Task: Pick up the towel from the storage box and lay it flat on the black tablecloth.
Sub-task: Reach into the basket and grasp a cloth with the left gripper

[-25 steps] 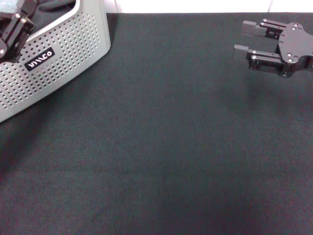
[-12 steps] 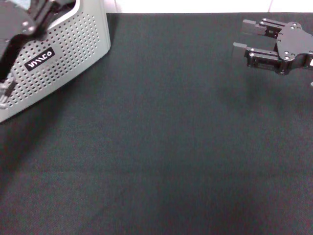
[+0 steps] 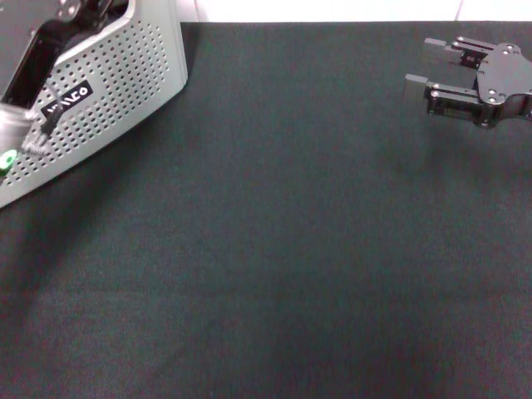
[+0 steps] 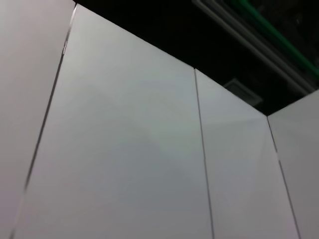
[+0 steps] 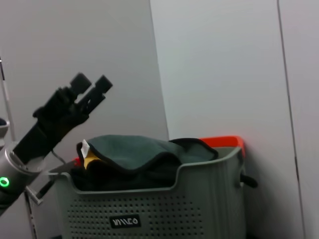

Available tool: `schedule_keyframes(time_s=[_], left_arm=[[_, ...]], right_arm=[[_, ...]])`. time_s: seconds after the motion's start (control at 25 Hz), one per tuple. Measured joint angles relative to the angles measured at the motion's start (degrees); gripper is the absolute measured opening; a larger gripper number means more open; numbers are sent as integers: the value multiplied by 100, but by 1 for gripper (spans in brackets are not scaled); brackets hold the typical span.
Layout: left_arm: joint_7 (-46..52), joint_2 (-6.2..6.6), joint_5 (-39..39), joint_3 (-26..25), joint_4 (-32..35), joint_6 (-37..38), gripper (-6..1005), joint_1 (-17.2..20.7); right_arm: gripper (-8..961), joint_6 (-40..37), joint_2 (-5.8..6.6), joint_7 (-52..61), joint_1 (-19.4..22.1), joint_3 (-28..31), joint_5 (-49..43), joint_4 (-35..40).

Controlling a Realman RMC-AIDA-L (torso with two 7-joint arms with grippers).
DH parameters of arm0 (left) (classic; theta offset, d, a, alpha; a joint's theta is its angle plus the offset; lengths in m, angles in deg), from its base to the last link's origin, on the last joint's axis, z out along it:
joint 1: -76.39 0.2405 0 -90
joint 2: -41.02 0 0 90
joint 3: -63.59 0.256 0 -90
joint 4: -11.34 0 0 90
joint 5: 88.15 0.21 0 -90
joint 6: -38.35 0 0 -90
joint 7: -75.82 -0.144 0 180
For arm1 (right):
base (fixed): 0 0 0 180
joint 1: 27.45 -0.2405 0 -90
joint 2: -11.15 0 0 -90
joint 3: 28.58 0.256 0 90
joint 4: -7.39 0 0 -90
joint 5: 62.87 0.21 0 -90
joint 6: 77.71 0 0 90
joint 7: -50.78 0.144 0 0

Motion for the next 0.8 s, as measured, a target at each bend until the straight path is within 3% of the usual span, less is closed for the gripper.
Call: schedule_keyframes(time_s=[0.16, 0.2, 0.4, 0.68, 0.8], left_arm=[[72, -1, -2, 0, -184, -194, 740, -385], [13, 0, -1, -1, -294, -418, 740, -640], [-242, -1, 13, -26, -573, -443, 740, -925], [-118, 49, -70, -71, -452, -269, 740, -562], [138, 48, -75, -40, -17, -285, 739, -328]], right_arm=[[708, 76, 1, 0, 20, 0, -13, 6], [708, 85, 3, 0, 28, 0, -19, 11], [708, 167, 11, -1, 45, -73, -29, 21], [708, 349, -40, -41, 126, -262, 173, -191], [708, 292, -41, -59, 265, -289, 487, -363]])
